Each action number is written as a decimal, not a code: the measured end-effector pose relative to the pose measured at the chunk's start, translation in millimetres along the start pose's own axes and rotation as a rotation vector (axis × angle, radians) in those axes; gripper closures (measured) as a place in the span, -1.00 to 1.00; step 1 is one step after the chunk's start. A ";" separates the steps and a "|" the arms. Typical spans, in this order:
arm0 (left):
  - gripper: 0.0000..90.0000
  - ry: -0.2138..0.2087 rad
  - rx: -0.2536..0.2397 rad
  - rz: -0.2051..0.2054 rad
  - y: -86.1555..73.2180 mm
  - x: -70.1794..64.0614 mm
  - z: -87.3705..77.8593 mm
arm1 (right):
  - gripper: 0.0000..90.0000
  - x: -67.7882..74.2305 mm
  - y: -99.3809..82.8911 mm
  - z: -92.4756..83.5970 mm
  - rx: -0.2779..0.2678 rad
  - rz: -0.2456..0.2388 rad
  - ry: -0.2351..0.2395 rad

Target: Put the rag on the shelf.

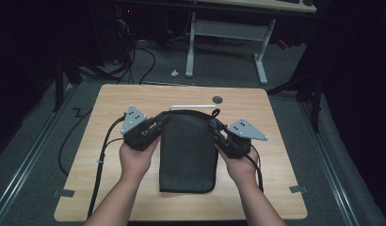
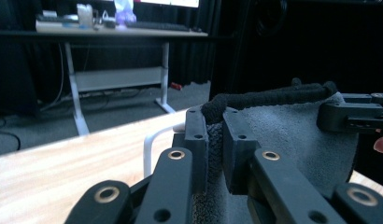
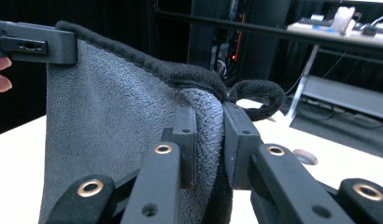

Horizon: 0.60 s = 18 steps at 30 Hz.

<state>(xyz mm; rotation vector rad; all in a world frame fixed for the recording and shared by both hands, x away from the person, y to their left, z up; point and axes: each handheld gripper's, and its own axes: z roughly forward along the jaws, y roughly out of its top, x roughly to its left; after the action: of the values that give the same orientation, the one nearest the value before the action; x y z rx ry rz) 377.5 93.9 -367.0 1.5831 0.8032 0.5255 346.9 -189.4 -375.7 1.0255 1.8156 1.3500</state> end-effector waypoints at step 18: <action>0.83 -0.002 -0.072 0.067 42.2 -5.0 1.1 | 0.73 -7.7 41.1 -9.7 -0.081 -0.035 -0.033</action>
<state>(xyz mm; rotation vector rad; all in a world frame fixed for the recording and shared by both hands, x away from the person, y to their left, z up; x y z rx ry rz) 383.5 87.9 -325.3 1.5483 0.7242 0.5940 351.0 -193.7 -333.3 0.9643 1.7327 1.3658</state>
